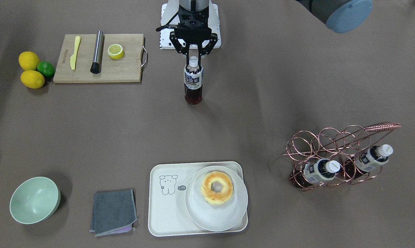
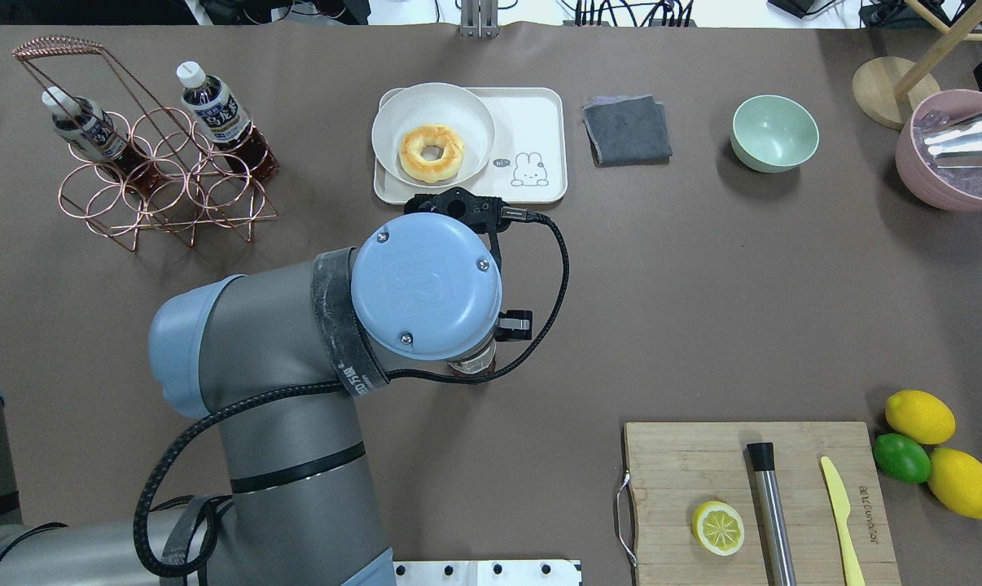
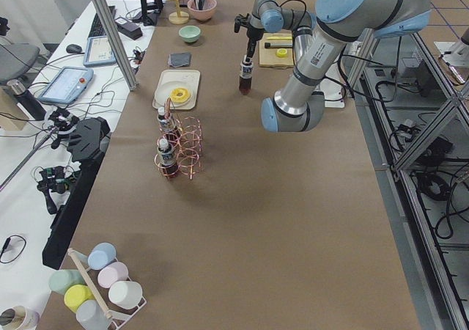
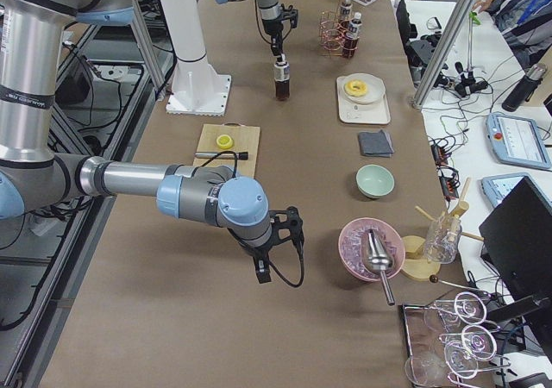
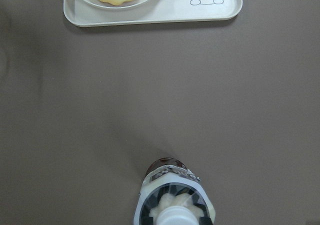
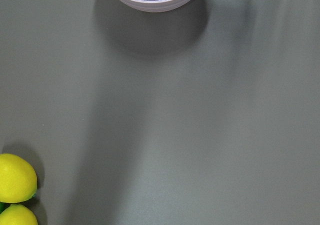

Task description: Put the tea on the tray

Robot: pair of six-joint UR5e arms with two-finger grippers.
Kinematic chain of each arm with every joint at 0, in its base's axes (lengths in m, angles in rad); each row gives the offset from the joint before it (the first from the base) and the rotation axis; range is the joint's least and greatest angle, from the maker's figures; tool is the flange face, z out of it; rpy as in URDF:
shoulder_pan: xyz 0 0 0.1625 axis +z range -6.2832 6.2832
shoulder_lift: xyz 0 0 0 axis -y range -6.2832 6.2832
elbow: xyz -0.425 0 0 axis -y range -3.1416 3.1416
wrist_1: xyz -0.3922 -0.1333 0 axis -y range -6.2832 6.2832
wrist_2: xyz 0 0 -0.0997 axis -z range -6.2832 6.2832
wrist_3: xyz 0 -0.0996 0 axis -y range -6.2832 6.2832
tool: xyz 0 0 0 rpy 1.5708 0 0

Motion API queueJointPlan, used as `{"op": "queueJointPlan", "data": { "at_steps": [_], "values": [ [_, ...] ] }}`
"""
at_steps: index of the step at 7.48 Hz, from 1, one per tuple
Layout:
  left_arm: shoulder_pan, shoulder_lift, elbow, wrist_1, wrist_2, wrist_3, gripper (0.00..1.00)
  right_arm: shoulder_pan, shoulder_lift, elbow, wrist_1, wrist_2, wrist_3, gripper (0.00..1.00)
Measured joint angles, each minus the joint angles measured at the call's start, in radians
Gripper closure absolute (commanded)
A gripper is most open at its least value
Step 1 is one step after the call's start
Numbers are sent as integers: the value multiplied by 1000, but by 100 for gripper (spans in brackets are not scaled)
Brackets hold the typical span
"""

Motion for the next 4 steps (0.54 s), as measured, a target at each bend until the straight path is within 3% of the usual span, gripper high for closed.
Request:
{"op": "queueJointPlan", "data": {
  "at_steps": [1,4],
  "values": [
    [0,1,0,0,0,1,18,0,-1,0,-2,13,0,0],
    [0,10,-1,-11,0,0,6,0,8,4,1,28,8,0]
  ]
}}
